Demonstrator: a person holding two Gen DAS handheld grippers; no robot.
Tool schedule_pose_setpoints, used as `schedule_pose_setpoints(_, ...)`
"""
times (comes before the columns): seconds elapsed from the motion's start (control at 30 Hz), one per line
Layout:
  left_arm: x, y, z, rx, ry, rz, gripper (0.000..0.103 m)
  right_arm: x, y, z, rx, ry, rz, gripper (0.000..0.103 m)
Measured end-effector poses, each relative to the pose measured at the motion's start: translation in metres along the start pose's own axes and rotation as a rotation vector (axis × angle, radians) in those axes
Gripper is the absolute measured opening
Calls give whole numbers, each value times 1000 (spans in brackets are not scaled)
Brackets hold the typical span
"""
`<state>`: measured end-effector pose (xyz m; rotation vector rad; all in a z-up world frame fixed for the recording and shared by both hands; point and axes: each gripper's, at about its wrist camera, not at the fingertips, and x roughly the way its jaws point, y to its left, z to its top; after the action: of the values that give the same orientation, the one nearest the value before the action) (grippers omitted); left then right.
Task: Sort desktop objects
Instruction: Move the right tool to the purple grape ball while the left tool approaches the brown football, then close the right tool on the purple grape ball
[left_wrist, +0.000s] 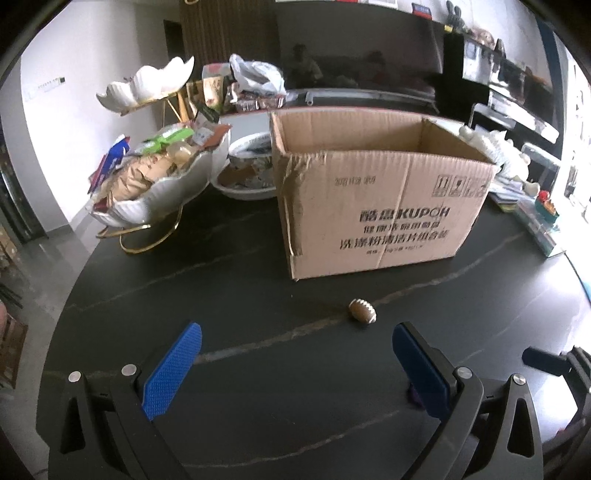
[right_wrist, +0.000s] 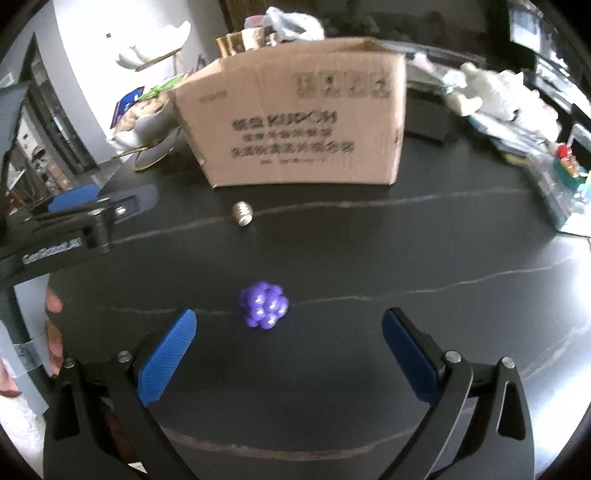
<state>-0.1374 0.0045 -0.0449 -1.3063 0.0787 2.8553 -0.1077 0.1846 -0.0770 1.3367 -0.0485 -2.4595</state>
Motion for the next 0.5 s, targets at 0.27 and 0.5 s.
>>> schedule_pose_setpoints(0.27, 15, 8, 0, -55, 63, -35, 102, 20, 19, -9, -68, 33, -16, 86)
schedule_pose_setpoints(0.5, 23, 1, -2, -27, 79, -20, 102, 34, 19, -4, -57, 44, -9, 85)
